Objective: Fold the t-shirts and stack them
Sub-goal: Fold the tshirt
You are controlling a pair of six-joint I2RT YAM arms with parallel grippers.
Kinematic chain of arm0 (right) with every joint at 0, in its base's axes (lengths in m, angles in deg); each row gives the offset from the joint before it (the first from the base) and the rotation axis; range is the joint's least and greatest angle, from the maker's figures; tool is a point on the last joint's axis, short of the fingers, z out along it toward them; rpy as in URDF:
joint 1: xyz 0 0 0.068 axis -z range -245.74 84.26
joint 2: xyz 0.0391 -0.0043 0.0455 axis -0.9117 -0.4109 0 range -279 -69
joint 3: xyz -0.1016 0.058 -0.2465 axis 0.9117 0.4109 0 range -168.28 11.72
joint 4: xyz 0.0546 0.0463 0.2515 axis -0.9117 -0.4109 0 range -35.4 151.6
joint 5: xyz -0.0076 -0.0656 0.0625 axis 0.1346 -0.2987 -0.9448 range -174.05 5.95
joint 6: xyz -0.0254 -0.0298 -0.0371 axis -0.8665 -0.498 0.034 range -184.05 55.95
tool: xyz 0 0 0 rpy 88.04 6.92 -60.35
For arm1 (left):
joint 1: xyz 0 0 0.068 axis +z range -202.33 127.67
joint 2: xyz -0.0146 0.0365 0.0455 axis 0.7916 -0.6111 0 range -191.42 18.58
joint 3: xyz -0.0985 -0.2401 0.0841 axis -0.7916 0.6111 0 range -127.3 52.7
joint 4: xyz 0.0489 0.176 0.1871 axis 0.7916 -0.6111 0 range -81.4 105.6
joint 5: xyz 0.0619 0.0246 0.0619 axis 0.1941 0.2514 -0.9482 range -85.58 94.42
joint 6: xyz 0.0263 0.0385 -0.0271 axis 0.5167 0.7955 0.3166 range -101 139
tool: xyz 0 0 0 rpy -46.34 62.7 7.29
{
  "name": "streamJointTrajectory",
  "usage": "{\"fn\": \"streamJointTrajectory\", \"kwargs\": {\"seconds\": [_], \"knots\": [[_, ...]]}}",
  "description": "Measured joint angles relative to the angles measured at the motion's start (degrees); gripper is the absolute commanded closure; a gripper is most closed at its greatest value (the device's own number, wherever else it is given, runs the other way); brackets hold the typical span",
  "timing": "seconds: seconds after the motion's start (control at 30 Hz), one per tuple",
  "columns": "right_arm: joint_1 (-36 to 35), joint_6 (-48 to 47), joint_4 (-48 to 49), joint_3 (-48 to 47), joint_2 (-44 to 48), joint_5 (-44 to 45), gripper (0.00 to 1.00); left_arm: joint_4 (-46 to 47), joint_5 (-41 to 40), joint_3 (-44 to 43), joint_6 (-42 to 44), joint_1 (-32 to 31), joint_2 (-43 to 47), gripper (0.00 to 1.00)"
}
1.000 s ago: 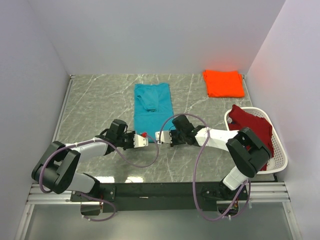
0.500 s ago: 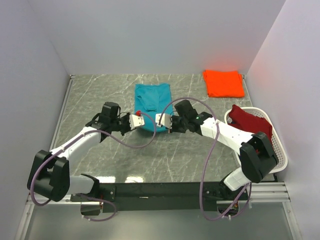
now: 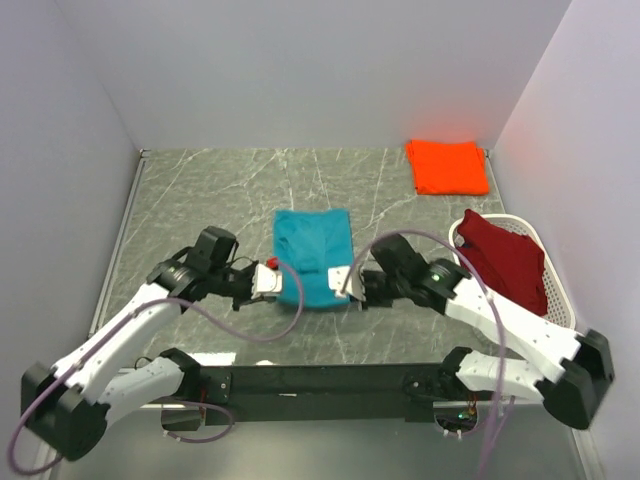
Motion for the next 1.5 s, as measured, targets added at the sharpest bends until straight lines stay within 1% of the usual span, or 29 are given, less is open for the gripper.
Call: {"fn": "streamJointTrajectory", "kwargs": {"seconds": [0.1, 0.17, 0.27, 0.33, 0.47, 0.57, 0.63, 0.73, 0.8, 0.93, 1.03, 1.2, 1.27, 1.43, 1.5], "knots": [[-2.38, 1.55, -3.91, 2.56, 6.71, -2.25, 1.00, -4.52, 2.84, 0.57, -2.82, -1.25, 6.12, 1.00], [-2.38, 2.27, -4.81, 2.47, 8.20, -2.84, 1.00, -6.16, 4.20, 0.20, -5.27, -1.44, 7.65, 1.00], [-1.14, 2.16, -5.84, 1.05, 6.91, -3.58, 1.00, -6.67, 4.35, -1.55, -8.63, -1.33, 6.75, 1.00], [1.18, 1.20, -6.32, -1.03, 3.58, -4.28, 1.00, -5.97, 4.09, -2.82, -9.46, -0.72, 4.57, 1.00], [6.49, -1.38, -6.67, -8.41, -7.50, -5.60, 1.00, -3.56, 4.61, -6.91, -9.66, 4.31, -5.05, 1.00], [10.36, -3.15, -5.57, -13.81, -16.83, -6.58, 1.00, 0.55, 4.61, -11.50, -9.99, 9.42, -16.55, 1.00], [12.39, -3.96, -5.11, -17.64, -23.67, -7.13, 1.00, 2.99, 4.48, -14.32, -10.69, 11.65, -23.58, 0.99], [14.10, -4.33, -4.11, -23.67, -33.57, -7.32, 1.00, 6.99, 3.91, -19.82, -14.08, 14.21, -35.67, 0.99], [14.84, -4.26, -3.80, -27.32, -39.19, -7.21, 1.00, 8.81, 2.97, -23.19, -16.79, 15.06, -42.01, 0.99], [15.21, -3.48, -3.04, -31.36, -46.66, -6.86, 1.00, 10.23, 1.11, -28.26, -22.36, 15.69, -50.77, 0.99], [15.19, -2.25, -2.91, -32.33, -49.79, -6.43, 1.00, 10.16, -0.33, -28.83, -25.99, 15.74, -53.33, 0.99], [14.67, -0.39, -1.68, -31.23, -49.96, -5.64, 1.00, 9.46, -1.60, -28.22, -31.63, 15.74, -54.29, 0.99], [13.97, 0.11, 0.00, -28.79, -48.46, -5.33, 1.00, 9.25, -1.33, -27.12, -34.01, 15.76, -54.27, 0.99], [10.97, 1.86, 0.33, -21.53, -43.21, -5.95, 1.00, 7.39, 0.68, -22.03, -40.17, 15.93, -51.49, 0.99], [10.03, 2.82, 0.09, -18.38, -40.72, -6.99, 0.86, 5.88, 1.18, -19.06, -41.62, 15.91, -49.42, 0.91]]}}
